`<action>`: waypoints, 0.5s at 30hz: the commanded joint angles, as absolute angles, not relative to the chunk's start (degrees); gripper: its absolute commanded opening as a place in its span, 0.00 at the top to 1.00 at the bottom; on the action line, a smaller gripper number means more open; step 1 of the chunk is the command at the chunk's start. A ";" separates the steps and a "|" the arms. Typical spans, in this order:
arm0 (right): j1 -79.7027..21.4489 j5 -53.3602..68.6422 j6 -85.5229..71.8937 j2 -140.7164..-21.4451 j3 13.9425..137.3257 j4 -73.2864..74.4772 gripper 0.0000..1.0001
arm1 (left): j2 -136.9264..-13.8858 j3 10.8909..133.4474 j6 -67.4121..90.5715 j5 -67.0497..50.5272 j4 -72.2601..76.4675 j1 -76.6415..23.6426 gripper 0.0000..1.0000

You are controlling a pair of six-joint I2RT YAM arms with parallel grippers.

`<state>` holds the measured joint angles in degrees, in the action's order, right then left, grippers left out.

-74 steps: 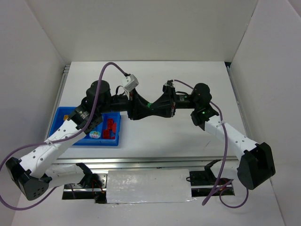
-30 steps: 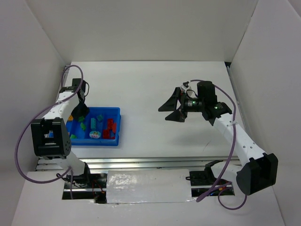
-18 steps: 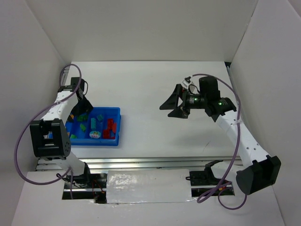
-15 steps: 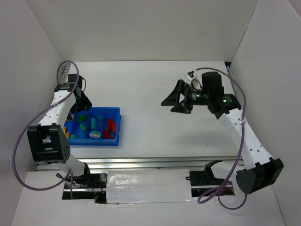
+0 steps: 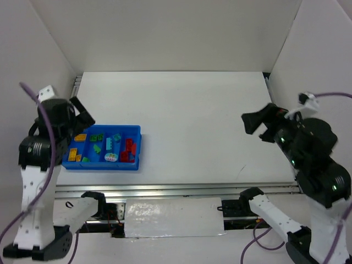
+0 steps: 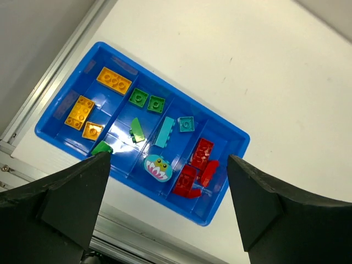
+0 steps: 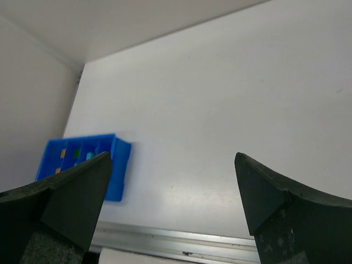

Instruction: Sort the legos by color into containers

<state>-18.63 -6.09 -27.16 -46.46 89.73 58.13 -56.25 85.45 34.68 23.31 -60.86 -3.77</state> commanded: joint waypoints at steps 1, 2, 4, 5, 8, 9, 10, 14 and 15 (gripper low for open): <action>-19.42 -19.85 -25.93 -40.62 90.36 64.06 0.00 | -47.74 81.05 35.41 23.29 -62.75 -3.69 0.01; -19.42 -21.52 -25.75 -37.13 88.87 64.86 0.00 | -44.24 79.73 37.42 24.25 -63.97 -4.21 0.01; -19.34 -23.19 -25.93 -34.20 88.24 67.31 0.00 | -40.89 75.96 38.67 24.43 -64.68 -4.39 0.01; -19.42 -23.64 -26.01 -32.36 88.50 68.37 0.00 | -39.30 74.98 38.93 23.48 -66.08 -4.57 0.01; -19.34 -25.57 -25.23 -31.29 92.10 72.41 0.00 | -34.03 73.83 39.72 23.55 -70.48 -5.36 0.00; -19.34 -26.79 -24.79 -31.12 92.54 73.03 0.00 | -32.01 74.26 39.55 23.99 -71.53 -5.54 0.01; -19.34 -27.07 -24.18 -31.11 92.81 74.08 0.00 | -31.21 74.62 39.38 24.43 -72.76 -5.97 0.01; -19.42 -26.72 -23.55 -30.85 93.25 75.41 0.00 | -27.87 75.93 35.88 26.90 -74.10 -7.82 0.00; -19.34 -26.28 -23.82 -30.76 93.16 75.50 0.00 | -27.43 77.16 35.08 27.76 -73.74 -7.82 0.01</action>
